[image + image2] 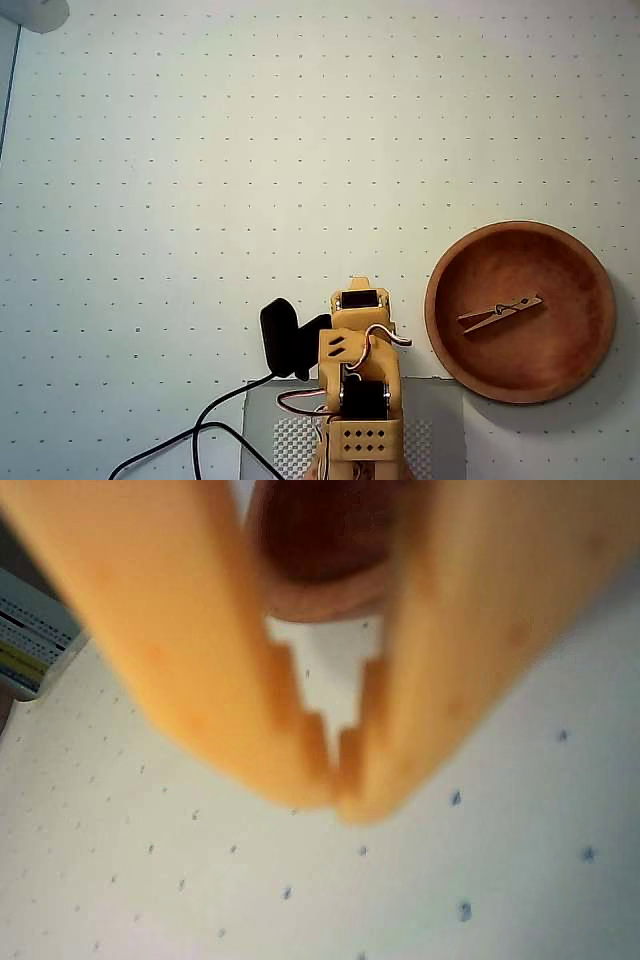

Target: Grasp a clothespin and put it in the bowl.

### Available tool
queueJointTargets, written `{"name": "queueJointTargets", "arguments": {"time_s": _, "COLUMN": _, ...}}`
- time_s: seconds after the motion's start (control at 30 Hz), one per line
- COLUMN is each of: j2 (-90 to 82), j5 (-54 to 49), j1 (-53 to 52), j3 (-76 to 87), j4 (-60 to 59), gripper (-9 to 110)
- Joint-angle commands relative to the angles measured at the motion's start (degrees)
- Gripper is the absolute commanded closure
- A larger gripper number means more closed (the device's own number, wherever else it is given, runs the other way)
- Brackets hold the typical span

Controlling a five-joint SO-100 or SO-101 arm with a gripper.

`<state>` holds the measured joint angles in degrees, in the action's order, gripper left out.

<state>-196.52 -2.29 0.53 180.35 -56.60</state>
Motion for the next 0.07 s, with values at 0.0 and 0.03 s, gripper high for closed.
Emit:
{"name": "queueJointTargets", "arguments": {"time_s": 0.0, "j2": -0.88, "j5": 0.35, "j1": -0.35, "j3": -1.23, "j4": 0.18, "gripper": 105}}
{"name": "queueJointTargets", "arguments": {"time_s": 0.03, "j2": -0.88, "j5": 0.35, "j1": -0.35, "j3": -1.23, "j4": 0.18, "gripper": 105}}
